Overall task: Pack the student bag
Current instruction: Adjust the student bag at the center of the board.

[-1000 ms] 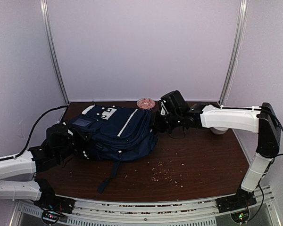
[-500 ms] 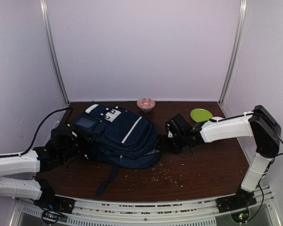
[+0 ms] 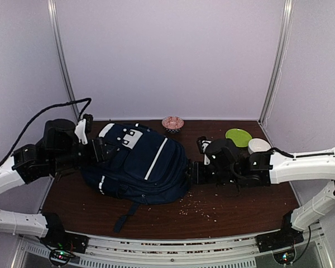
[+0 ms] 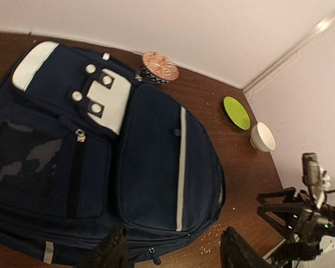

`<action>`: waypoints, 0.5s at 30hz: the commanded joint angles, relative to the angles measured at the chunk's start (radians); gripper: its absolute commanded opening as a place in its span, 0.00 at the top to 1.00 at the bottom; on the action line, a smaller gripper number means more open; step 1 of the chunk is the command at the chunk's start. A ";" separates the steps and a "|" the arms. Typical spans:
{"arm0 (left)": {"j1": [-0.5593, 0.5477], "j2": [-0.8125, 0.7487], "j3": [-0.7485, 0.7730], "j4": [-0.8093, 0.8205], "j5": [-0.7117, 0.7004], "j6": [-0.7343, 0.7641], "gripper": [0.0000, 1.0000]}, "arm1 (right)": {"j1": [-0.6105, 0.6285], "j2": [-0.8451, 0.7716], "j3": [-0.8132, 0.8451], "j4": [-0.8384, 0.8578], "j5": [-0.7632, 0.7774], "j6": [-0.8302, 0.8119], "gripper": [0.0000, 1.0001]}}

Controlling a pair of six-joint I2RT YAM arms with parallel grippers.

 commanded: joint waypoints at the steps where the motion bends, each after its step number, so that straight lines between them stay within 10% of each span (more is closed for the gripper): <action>1: -0.134 0.085 0.176 -0.245 -0.100 0.360 0.02 | 0.001 -0.042 -0.149 0.178 0.061 0.071 0.45; 15: -0.373 0.586 0.339 -0.351 -0.197 0.722 0.05 | -0.012 0.051 -0.243 0.375 -0.156 0.294 0.45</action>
